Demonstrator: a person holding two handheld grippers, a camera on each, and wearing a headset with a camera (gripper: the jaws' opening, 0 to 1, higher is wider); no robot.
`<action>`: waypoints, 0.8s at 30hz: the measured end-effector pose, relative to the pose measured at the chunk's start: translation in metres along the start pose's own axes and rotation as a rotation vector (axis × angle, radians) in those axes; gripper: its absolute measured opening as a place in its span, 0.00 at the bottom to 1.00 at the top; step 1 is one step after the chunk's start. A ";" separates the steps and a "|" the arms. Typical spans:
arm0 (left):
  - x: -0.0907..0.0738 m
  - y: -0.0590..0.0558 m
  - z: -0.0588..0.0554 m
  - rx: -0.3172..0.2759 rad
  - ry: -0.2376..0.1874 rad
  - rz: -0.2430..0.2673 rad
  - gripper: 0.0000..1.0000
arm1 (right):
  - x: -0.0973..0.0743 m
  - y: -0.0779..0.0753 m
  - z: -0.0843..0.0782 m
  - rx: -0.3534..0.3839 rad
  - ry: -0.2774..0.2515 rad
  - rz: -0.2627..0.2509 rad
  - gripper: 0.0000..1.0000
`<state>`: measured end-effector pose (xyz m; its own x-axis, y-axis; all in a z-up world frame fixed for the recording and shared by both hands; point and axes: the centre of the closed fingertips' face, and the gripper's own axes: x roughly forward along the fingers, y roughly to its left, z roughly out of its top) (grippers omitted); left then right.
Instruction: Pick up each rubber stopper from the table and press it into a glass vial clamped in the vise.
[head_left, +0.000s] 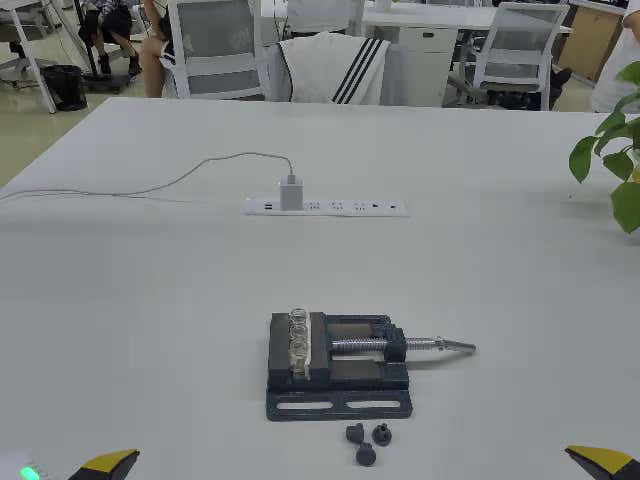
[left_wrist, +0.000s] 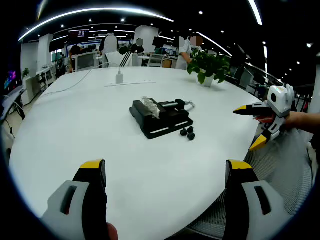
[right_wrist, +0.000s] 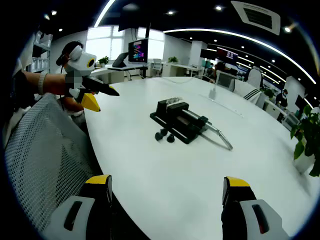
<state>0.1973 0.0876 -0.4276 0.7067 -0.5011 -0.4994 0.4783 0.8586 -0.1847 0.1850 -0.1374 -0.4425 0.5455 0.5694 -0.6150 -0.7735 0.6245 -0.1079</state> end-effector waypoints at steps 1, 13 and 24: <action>0.000 0.000 0.000 -0.001 0.001 0.001 0.99 | 0.000 0.000 0.000 0.003 0.000 -0.001 0.91; -0.001 0.000 0.000 -0.008 0.011 0.000 0.99 | 0.000 0.000 -0.001 0.015 0.006 0.001 0.89; -0.005 -0.002 0.001 -0.006 0.029 -0.006 0.99 | 0.000 0.002 -0.004 0.019 0.020 0.005 0.87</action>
<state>0.1934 0.0885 -0.4242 0.6886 -0.5031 -0.5222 0.4794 0.8562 -0.1928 0.1821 -0.1382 -0.4465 0.5349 0.5616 -0.6312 -0.7697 0.6320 -0.0901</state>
